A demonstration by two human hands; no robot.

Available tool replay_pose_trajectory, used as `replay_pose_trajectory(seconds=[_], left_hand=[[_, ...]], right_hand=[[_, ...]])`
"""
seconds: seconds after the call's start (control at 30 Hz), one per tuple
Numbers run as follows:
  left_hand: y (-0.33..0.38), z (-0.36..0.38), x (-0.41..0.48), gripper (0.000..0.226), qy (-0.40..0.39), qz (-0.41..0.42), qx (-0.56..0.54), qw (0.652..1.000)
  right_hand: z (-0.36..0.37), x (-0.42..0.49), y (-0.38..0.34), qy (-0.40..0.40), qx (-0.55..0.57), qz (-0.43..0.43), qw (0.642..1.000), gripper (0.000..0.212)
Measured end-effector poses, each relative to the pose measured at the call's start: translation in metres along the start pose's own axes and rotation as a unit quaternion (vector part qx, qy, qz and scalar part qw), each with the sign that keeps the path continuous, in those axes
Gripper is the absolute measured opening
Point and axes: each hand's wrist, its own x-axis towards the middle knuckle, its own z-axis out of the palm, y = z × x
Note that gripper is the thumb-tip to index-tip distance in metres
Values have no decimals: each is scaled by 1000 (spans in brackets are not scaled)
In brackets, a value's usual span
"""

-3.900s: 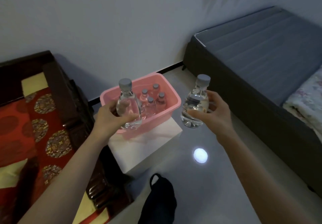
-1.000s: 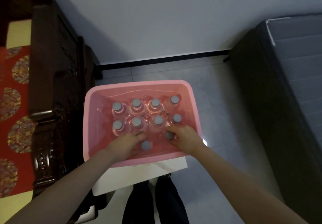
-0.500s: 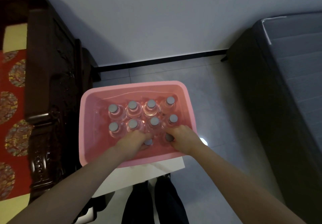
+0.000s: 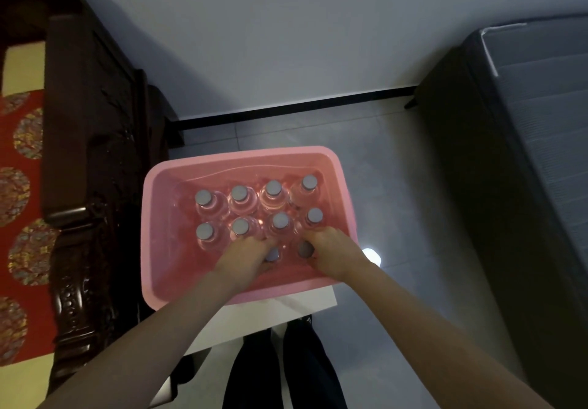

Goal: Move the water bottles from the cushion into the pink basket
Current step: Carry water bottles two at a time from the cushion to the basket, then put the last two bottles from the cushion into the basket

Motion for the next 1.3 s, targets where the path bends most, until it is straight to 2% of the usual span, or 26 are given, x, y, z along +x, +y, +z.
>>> replay_pose_trajectory(seconds=[0.1, 0.23, 0.33, 0.43, 0.5, 0.67, 0.8, 0.97, 1.03, 1.1, 1.13, 1.3], left_hand=[[-4, 0, -4, 62, -5, -20, -19, 1000], [-13, -7, -16, 62, -14, -34, -101, 994], [-16, -22, -28, 52, 29, -53, -171, 983], [-17, -53, -34, 40, 115, -61, -201, 971], [-16, -84, -42, 40, 196, -80, -220, 952], [0, -174, -80, 56, 438, -100, -231, 863], [12, -219, -148, 64, 540, -127, -188, 811], [0, -233, -266, 66, 610, -185, -170, 752], [-7, -225, -339, 66, 660, -213, -168, 700], [-13, -219, -372, 66, 658, -239, -165, 695], [-15, -213, -392, 65, 659, -257, -165, 688], [-28, -147, -543, 68, 687, -349, -190, 608]], right_hand=[[-7, -8, 6, 52, 41, 11, 998, 38], [-22, -27, 17, 209, 137, 77, 965, 13], [-35, -41, 23, 250, 193, 102, 943, 14], [-52, -42, 21, 271, 186, 109, 938, 20], [-72, -40, 10, 300, 170, 85, 935, 29], [-138, -29, -40, 380, 109, -25, 918, 53], [-181, -38, -103, 425, 49, -102, 898, 63], [-205, -62, -197, 406, 74, -202, 888, 66], [-200, -78, -252, 381, 88, -265, 881, 69], [-196, -83, -278, 365, 115, -282, 880, 68], [-192, -86, -294, 354, 123, -299, 878, 66], [-123, -118, -424, 271, 156, -385, 868, 58]])
